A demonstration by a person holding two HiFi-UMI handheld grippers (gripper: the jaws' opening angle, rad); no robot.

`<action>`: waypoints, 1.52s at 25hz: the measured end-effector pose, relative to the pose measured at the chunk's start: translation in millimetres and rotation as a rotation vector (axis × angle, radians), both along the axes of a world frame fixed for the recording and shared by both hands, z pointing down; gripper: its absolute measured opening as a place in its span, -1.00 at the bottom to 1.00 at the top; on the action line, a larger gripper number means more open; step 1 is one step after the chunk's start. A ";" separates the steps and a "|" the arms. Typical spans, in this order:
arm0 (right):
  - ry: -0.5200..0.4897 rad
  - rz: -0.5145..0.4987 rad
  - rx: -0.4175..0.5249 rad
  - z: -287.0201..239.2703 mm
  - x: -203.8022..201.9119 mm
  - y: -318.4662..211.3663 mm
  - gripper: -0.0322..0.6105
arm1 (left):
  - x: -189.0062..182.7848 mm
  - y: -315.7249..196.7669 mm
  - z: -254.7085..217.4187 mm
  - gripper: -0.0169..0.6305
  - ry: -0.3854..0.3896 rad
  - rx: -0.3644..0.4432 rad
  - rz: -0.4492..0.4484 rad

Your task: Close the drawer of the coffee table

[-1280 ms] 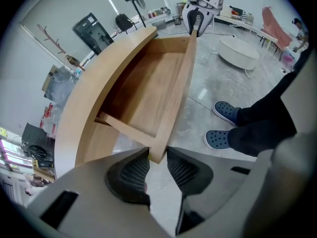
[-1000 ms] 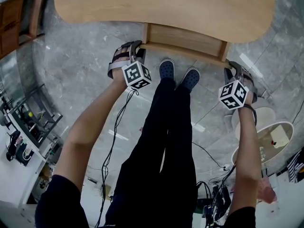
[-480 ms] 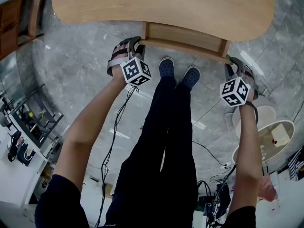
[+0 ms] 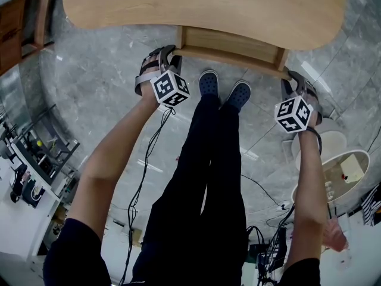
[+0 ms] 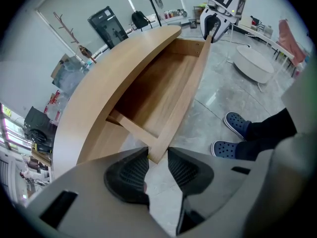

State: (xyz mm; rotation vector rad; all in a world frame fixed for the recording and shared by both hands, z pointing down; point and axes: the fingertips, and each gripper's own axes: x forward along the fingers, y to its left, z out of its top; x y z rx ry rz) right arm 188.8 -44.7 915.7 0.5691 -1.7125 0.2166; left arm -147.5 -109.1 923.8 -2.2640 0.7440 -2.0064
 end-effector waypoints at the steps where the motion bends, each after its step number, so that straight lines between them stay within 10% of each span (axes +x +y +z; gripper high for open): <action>1: 0.000 0.003 0.000 0.3 0.3 0.3 -0.56 | 0.1 0.3 0.5 -0.55 0.003 -0.002 -0.008; 29: -0.070 0.296 0.035 -5.6 5.1 -11.3 -0.44 | -8.1 -9.4 -1.7 -0.55 0.206 -0.043 -0.456; 38: -0.081 0.306 0.051 -9.8 7.4 -28.1 -0.44 | -5.5 -28.5 -6.2 -0.56 0.211 -0.030 -0.478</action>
